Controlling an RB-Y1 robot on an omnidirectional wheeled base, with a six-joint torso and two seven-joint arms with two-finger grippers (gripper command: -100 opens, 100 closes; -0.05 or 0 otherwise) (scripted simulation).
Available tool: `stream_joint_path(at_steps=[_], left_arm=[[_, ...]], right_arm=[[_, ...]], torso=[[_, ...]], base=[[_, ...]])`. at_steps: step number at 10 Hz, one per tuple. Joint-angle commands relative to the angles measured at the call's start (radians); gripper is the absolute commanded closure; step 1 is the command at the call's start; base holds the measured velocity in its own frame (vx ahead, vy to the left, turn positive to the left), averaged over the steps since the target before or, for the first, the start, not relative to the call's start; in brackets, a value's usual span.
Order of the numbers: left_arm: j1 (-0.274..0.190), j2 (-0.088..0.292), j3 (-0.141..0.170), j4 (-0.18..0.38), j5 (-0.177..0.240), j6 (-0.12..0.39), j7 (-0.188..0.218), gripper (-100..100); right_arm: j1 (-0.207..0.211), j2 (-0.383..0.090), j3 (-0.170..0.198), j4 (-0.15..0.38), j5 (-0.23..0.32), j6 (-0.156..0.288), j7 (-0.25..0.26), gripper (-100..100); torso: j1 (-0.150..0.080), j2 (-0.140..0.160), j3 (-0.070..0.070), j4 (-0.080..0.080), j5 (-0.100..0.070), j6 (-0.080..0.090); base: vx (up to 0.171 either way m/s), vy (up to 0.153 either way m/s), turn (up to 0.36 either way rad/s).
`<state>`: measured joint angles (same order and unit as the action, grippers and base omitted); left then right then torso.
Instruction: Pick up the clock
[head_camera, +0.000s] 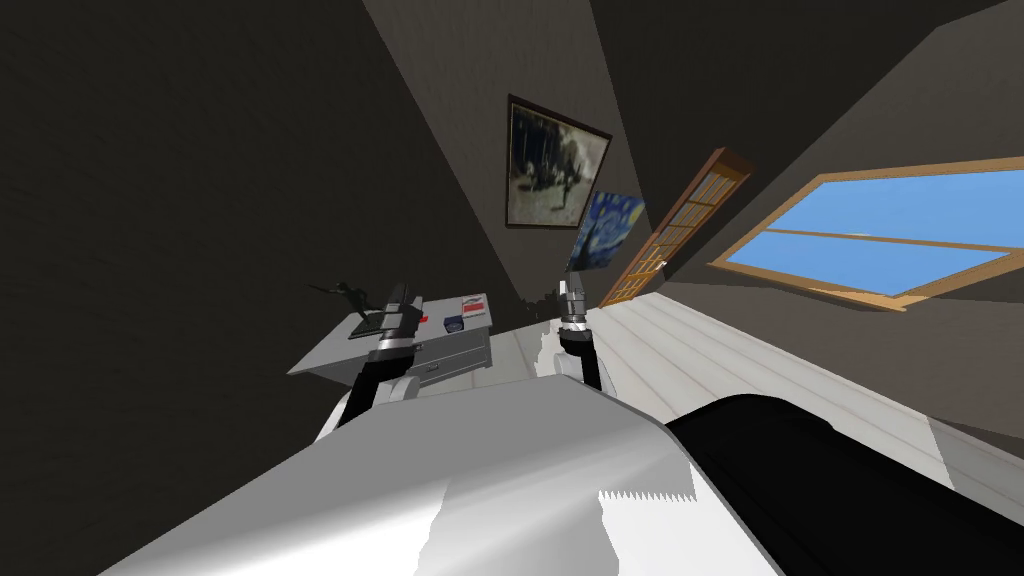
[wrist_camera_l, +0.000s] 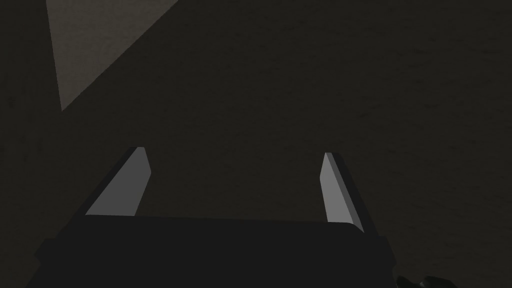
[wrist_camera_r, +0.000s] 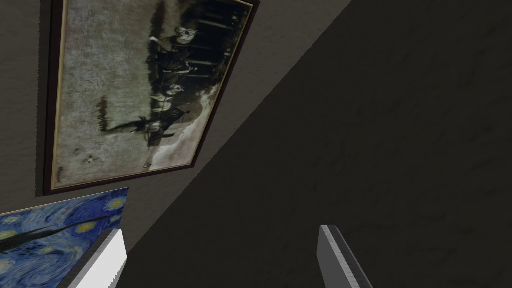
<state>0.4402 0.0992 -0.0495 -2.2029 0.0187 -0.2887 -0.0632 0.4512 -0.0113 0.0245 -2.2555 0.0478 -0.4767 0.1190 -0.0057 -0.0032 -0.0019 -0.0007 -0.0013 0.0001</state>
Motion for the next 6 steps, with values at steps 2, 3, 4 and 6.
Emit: stream_joint_path(at_steps=[2,3,4,6], left_arm=[[-0.037,0.02,-0.009,0.037,0.01,0.075,0.003,-100],[-0.064,0.031,-0.013,0.059,0.018,0.106,0.006,-100],[-0.064,0.031,-0.013,0.059,0.018,0.128,0.006,-100],[-0.092,0.039,-0.016,0.083,0.027,0.181,0.01,-100]], right_arm=[[0.0,0.0,0.0,0.0,0.0,0.0,0.0,0],[0.0,0.0,0.0,0.0,0.0,0.0,0.0,0],[0.0,0.0,0.0,0.0,0.0,0.0,0.0,0],[0.0,0.0,0.0,0.0,0.0,0.0,0.0,0]], torso=[[0.001,0.0,0.0,0.0,0.0,0.0],[0.001,0.001,0.0,0.0,0.0,0.0],[-0.001,0.0,0.0,0.0,0.0,0.0],[0.001,0.001,0.0,0.0,0.0,0.0]], base=[[0.029,-0.063,0.019],[0.047,-0.099,0.048],[0.035,-0.073,0.021],[0.025,-0.068,0.025]])
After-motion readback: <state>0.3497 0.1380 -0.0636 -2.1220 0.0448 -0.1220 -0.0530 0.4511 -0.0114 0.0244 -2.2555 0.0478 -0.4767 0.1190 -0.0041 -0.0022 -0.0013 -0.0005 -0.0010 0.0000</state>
